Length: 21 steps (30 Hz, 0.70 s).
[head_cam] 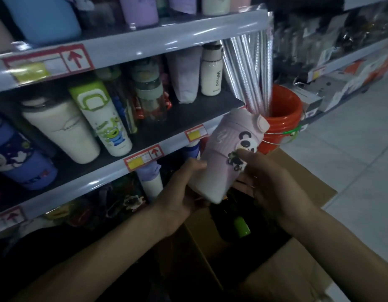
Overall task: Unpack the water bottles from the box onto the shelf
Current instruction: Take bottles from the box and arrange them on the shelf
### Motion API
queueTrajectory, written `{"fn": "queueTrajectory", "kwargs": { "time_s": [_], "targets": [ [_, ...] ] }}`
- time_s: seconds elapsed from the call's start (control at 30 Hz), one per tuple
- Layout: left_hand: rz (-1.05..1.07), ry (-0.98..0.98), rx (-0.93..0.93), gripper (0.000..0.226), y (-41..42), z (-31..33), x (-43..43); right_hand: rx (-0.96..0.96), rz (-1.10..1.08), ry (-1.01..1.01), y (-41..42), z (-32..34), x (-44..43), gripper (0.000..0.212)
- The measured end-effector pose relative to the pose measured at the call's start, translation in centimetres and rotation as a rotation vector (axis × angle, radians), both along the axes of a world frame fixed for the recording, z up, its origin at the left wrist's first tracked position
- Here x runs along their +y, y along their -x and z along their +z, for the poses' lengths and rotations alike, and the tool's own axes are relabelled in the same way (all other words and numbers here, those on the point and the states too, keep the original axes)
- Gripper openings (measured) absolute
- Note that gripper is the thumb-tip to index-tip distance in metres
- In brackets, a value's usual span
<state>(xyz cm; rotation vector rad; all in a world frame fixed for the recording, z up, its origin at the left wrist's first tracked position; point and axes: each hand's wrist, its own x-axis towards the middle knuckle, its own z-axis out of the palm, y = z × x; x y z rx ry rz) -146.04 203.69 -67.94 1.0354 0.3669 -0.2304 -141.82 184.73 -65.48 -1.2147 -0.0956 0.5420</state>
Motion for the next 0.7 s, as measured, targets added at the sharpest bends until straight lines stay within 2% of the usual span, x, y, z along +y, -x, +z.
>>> {"fn": "queueTrajectory", "kwargs": {
  "time_s": [0.27, 0.4, 0.47, 0.57, 0.7],
  "targets": [
    [-0.076, -0.034, -0.074, 0.045, 0.2, 0.3, -0.8, 0.010, -0.140, 0.043, 0.3, 0.2, 1.7, 0.050],
    [-0.124, -0.244, -0.116, 0.041, 0.4, 0.1, -1.0, -0.094, -0.213, 0.133, 0.0, -0.1, 2.1, 0.067],
    [-0.107, -0.287, -0.142, 0.045, 0.3, -0.1, -0.9, -0.113, -0.244, 0.162, -0.1, -0.3, 2.4, 0.087],
    [-0.080, -0.195, -0.117, 0.040, 0.2, -0.1, -0.7, -0.121, -0.240, 0.141, -0.2, -0.7, 2.3, 0.095],
    [0.040, 0.017, -0.038, 0.043, 0.2, 0.8, -0.6, -0.163, -0.226, 0.142, -0.3, -0.6, 1.8, 0.077]
  ]
}}
